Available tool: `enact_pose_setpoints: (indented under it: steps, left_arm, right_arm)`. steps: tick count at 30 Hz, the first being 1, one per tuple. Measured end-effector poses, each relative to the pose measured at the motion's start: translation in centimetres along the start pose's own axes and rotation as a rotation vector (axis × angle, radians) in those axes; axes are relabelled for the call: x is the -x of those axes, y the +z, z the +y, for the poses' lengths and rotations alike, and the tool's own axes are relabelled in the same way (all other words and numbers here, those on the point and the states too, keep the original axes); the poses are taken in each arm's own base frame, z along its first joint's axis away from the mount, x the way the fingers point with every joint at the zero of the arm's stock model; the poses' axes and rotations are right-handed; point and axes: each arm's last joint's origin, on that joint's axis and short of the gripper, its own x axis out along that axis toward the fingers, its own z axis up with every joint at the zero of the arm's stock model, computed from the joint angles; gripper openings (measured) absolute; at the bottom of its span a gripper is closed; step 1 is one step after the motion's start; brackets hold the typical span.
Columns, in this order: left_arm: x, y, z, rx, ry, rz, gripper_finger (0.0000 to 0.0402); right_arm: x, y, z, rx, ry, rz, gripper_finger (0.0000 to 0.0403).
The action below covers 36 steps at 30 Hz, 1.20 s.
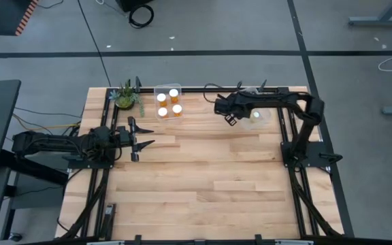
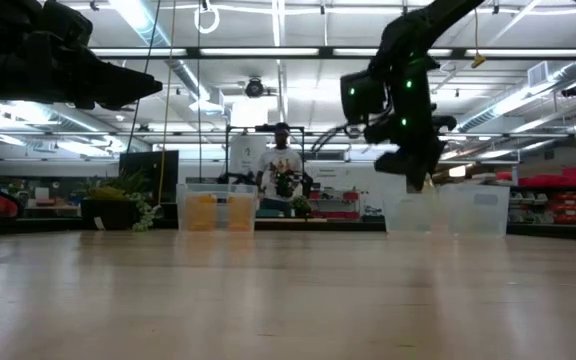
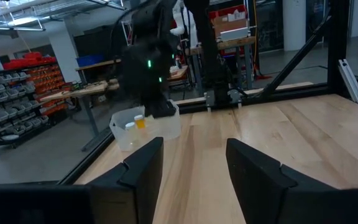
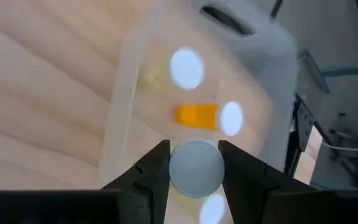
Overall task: Pick and place medicine bottles into bin by pill shape (circle, oval)
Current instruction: Put the small yellow pill bottle into the right transparent bin
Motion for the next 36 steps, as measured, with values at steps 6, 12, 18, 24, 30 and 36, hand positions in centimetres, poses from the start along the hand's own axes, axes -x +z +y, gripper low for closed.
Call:
enact_pose_setpoints:
  steps: [6,12,18,24,30,36]
  left_arm:
    - [0.0,0.0,0.0,0.0,0.0,0.0,0.0187]
    - [0.0,0.0,0.0,0.0,0.0,0.0,0.0187]
    - [0.0,0.0,0.0,0.0,0.0,0.0,0.0184]
    - [0.0,0.0,0.0,0.0,0.0,0.0,0.0189]
    - [0.0,0.0,0.0,0.0,0.0,0.0,0.0184]
    - [0.0,0.0,0.0,0.0,0.0,0.0,0.0187]
  right_arm:
    - [3.0,-0.9,-2.8,-0.1,0.112,-0.109,0.0135]
    - [2.7,-3.8,-4.4,-0.181,0.224,-0.182,0.0135]
    - [1.6,-6.0,-4.8,-0.236,0.331,-0.247,0.0135]
    - [0.8,-6.5,-5.0,-0.257,0.353,-0.257,0.0135]
    - [-0.4,-5.6,-4.4,-0.244,0.364,-0.253,0.0135]
    - [-1.8,-5.0,-4.4,-0.247,0.333,-0.213,0.0135]
